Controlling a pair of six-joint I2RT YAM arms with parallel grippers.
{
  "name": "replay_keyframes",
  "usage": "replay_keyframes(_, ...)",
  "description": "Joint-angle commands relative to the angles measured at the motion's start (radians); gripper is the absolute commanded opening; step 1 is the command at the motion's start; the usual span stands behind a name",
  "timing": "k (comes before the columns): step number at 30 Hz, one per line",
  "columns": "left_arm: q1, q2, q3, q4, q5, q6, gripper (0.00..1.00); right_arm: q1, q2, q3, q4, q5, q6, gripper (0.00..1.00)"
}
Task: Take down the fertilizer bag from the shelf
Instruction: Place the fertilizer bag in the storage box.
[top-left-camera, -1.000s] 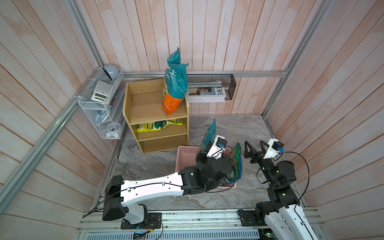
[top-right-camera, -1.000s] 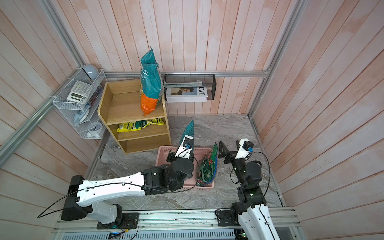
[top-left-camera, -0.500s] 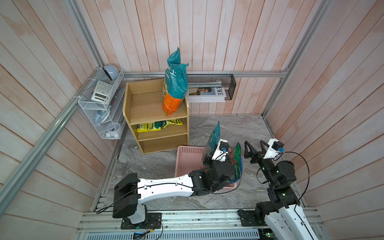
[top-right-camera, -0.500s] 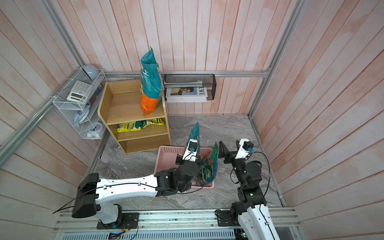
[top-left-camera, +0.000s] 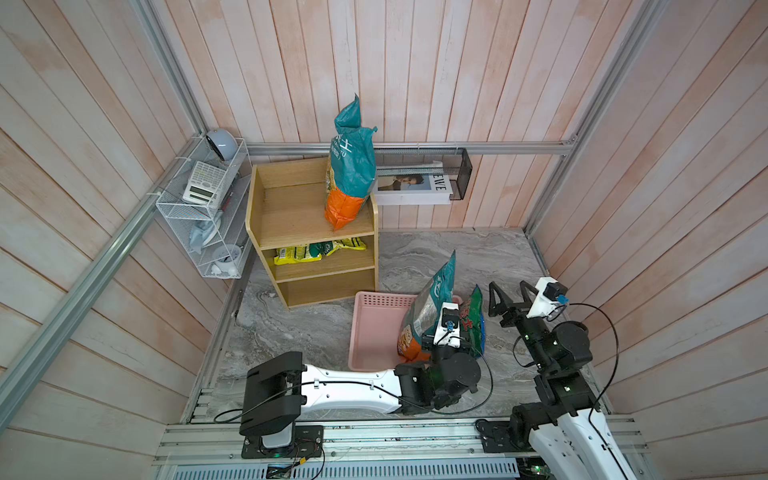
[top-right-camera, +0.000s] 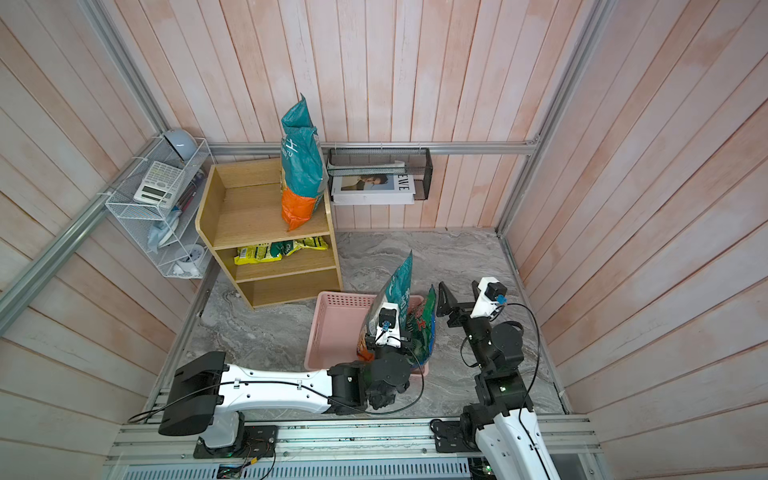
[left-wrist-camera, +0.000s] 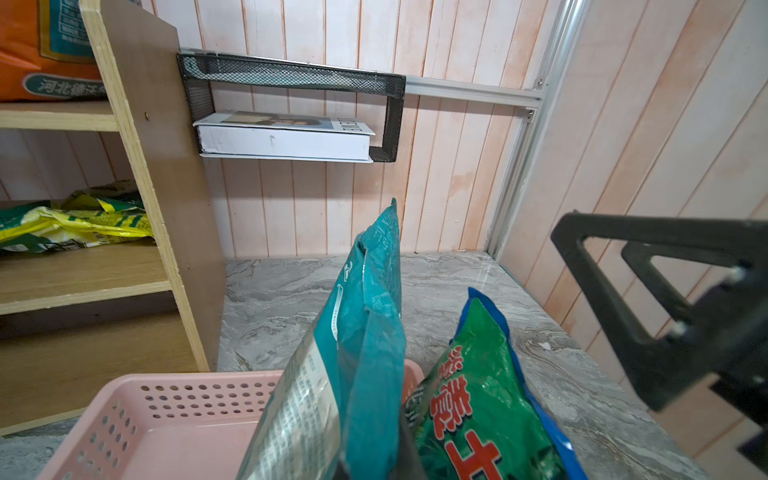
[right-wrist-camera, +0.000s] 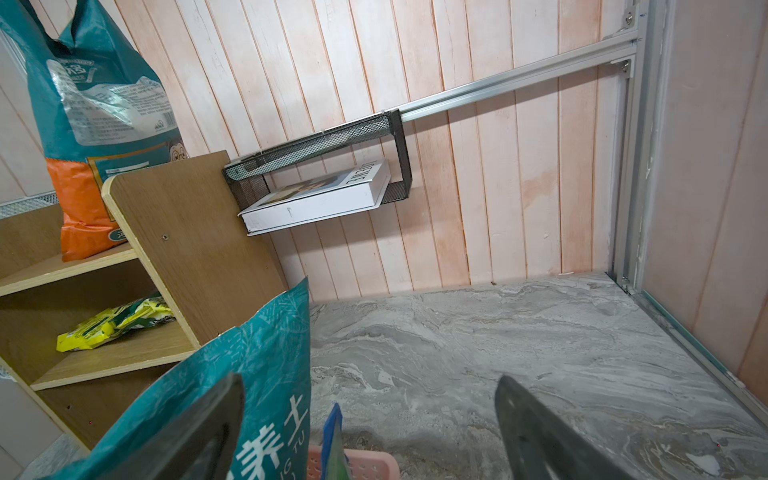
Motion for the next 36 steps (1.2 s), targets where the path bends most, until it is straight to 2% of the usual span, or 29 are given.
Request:
replay_keyframes(1, -0.005, 0.049, -0.02, -0.003, -0.003, -0.071, 0.0, 0.002, -0.005, -0.006, 0.015, -0.007, 0.008, 0.98)
replay_keyframes(5, -0.009, 0.062, -0.053, 0.023, 0.007, -0.136, 0.0, 0.002, -0.005, -0.006, 0.013, -0.008, 0.008, 0.98)
replay_keyframes(10, -0.033, 0.069, -0.079, 0.089, -0.022, -0.12, 0.0, 0.002, -0.007, -0.006, 0.013, -0.008, 0.008, 0.98)
replay_keyframes(15, -0.046, 0.068, -0.083, 0.099, 0.008, -0.135, 0.0, 0.002, -0.013, -0.006, 0.01, -0.008, 0.006, 0.98)
replay_keyframes(16, -0.045, 0.066, -0.084, 0.101, 0.017, -0.14, 0.12, 0.002, -0.013, -0.007, 0.009, -0.007, 0.007, 0.98)
replay_keyframes(17, -0.046, 0.065, -0.087, 0.105, 0.027, -0.139, 0.38, 0.001, -0.013, -0.007, 0.009, -0.008, 0.008, 0.98)
replay_keyframes(18, -0.045, 0.062, -0.087, 0.11, 0.037, -0.136, 0.59, 0.002, -0.013, -0.007, 0.009, -0.008, 0.007, 0.98)
replay_keyframes(20, -0.047, 0.056, -0.087, 0.122, 0.054, -0.107, 0.92, 0.002, -0.013, -0.007, 0.01, -0.008, 0.007, 0.98)
replay_keyframes(21, -0.051, 0.05, -0.08, 0.126, 0.054, -0.078, 1.0, 0.002, -0.012, -0.007, 0.01, -0.008, 0.007, 0.98)
replay_keyframes(22, -0.052, 0.043, -0.072, 0.127, 0.048, -0.049, 1.0, 0.002, -0.011, -0.007, 0.012, -0.008, 0.008, 0.98)
replay_keyframes(25, -0.066, 0.004, -0.032, 0.147, 0.008, 0.102, 1.0, 0.002, -0.007, -0.007, 0.015, -0.011, 0.009, 0.98)
replay_keyframes(28, -0.079, -0.052, -0.001, 0.224, -0.05, 0.323, 1.0, 0.002, -0.005, -0.006, 0.013, -0.012, 0.009, 0.98)
replay_keyframes(31, -0.081, -0.106, 0.005, 0.416, -0.117, 0.615, 1.0, 0.001, -0.007, -0.007, 0.015, -0.011, 0.007, 0.98)
replay_keyframes(34, -0.075, -0.138, 0.003, 0.772, -0.134, 1.027, 1.0, 0.002, -0.008, -0.008, 0.015, -0.013, 0.008, 0.98)
replay_keyframes(36, -0.049, -0.143, 0.043, 0.9, -0.131, 1.249, 1.0, 0.002, -0.009, -0.007, 0.015, -0.012, 0.008, 0.98)
